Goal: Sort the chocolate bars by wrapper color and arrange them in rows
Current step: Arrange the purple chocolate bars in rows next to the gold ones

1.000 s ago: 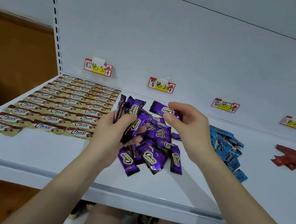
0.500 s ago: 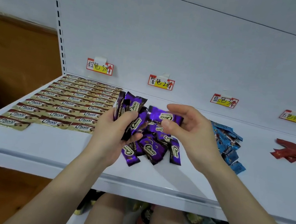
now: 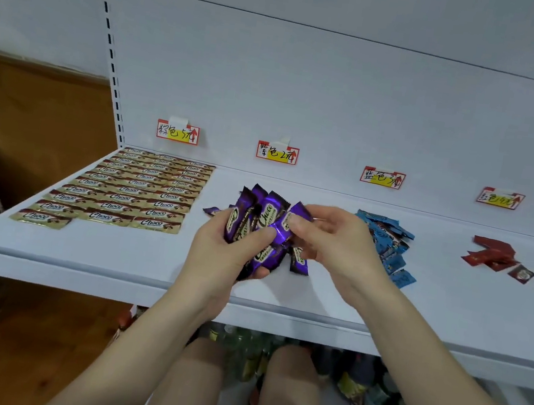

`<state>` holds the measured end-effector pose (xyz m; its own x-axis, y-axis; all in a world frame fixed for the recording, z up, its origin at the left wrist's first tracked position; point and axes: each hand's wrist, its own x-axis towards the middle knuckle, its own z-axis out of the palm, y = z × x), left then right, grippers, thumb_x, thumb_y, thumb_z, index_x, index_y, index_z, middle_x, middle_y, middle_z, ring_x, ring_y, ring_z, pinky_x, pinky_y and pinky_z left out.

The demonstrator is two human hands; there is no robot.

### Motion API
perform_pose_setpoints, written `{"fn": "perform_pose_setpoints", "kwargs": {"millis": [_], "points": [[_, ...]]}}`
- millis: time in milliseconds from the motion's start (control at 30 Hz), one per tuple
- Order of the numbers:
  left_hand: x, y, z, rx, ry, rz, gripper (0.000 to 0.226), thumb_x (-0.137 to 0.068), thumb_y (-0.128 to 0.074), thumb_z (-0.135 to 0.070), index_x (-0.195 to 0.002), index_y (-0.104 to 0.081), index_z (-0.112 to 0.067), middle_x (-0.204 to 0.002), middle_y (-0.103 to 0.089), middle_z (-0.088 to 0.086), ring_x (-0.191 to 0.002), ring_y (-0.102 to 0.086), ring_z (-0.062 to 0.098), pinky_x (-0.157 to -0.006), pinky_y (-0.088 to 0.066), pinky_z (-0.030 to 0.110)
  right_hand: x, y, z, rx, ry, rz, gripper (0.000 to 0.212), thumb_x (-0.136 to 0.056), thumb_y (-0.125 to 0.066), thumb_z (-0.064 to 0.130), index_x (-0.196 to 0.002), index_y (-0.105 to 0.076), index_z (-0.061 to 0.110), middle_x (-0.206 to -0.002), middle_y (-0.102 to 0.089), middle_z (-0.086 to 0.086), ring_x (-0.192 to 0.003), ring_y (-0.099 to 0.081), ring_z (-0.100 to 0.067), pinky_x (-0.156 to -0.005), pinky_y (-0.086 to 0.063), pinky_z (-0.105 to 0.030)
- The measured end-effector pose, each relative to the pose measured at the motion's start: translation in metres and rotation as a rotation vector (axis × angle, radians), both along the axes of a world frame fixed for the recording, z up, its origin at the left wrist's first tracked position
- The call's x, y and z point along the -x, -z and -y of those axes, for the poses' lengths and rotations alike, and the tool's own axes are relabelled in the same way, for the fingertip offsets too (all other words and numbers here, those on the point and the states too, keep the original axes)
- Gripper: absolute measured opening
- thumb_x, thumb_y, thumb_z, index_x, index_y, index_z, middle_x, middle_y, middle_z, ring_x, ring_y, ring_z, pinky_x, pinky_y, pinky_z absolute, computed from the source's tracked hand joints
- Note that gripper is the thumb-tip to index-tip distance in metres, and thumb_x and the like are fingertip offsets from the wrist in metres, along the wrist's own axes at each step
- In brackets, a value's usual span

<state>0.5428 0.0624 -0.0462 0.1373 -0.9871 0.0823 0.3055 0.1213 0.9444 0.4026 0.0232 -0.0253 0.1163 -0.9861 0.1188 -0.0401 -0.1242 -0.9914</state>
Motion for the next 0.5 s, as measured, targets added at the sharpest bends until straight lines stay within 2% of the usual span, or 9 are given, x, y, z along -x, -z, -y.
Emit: {"fn": "perform_pose_setpoints", "kwargs": {"millis": [67,133,200,267,367,500], "points": [[0.001,-0.001,-0.001,-0.007,0.006,-0.011,0.010,-0.084,-0.066,-0.008,-0.089,-0.062,-0.015,-0.069,-0.070,-0.006,-0.058,-0.065,0.007,-0.045,-0.048,0.019,0.003,0.001,0.001,-0.045,0.009,0.128,0.024,-0.083,-0.064,0.007,-0.107,-0.058,0.002,-0.074,-0.067,-0.006,-0.061,-0.065,-0.011,-0.058,-0.053,-0.021],[-0.004,-0.003,0.002,-0.027,-0.021,-0.038,0.008,-0.084,-0.065,-0.009,-0.086,-0.061,-0.016,-0.066,-0.069,-0.008,-0.056,-0.064,0.006,-0.045,-0.048,0.018,0.008,-0.006,0.004,-0.002,-0.017,0.177,0.017,-0.087,-0.058,0.004,-0.102,-0.060,0.011,-0.078,-0.065,-0.005,-0.064,-0.064,-0.010,-0.062,-0.054,-0.022],[-0.012,-0.005,0.010,-0.034,-0.067,-0.041,0.008,-0.084,-0.065,-0.010,-0.083,-0.060,-0.016,-0.062,-0.068,-0.009,-0.052,-0.063,0.005,-0.045,-0.049,0.019,0.011,-0.014,0.009,0.112,-0.081,0.011,0.021,-0.087,-0.059,0.006,-0.097,-0.062,0.024,-0.082,-0.063,-0.001,-0.066,-0.062,-0.007,-0.060,-0.050,-0.017],[-0.017,-0.009,0.017,-0.030,-0.068,-0.018,0.006,-0.084,-0.065,-0.012,-0.084,-0.061,-0.016,-0.062,-0.068,-0.008,-0.053,-0.063,0.005,-0.045,-0.049,0.019,0.007,-0.020,0.011,0.236,-0.149,-0.195,0.026,-0.080,-0.067,0.008,-0.093,-0.059,0.029,-0.084,-0.061,0.003,-0.066,-0.061,-0.008,-0.061,-0.047,-0.016],[-0.019,-0.014,0.032,-0.022,-0.018,0.011,0.002,-0.084,-0.065,-0.015,-0.084,-0.063,-0.015,-0.068,-0.069,-0.005,-0.058,-0.065,0.006,-0.046,-0.049,0.019,-0.005,-0.025,0.024,0.305,-0.192,-0.308,0.030,-0.072,-0.075,0.008,-0.082,-0.051,0.024,-0.084,-0.059,0.006,-0.066,-0.063,-0.010,-0.065,-0.050,-0.021],[-0.027,-0.019,0.056,-0.034,0.013,0.007,0.004,-0.081,-0.066,-0.017,-0.084,-0.063,-0.015,-0.067,-0.069,-0.007,-0.058,-0.064,0.004,-0.047,-0.049,0.018,-0.015,-0.032,0.050,0.366,-0.199,-0.452,0.027,-0.071,-0.077,0.013,-0.075,-0.051,0.021,-0.073,-0.060,0.006,-0.064,-0.060,-0.005,-0.060,-0.045,-0.014]]}}
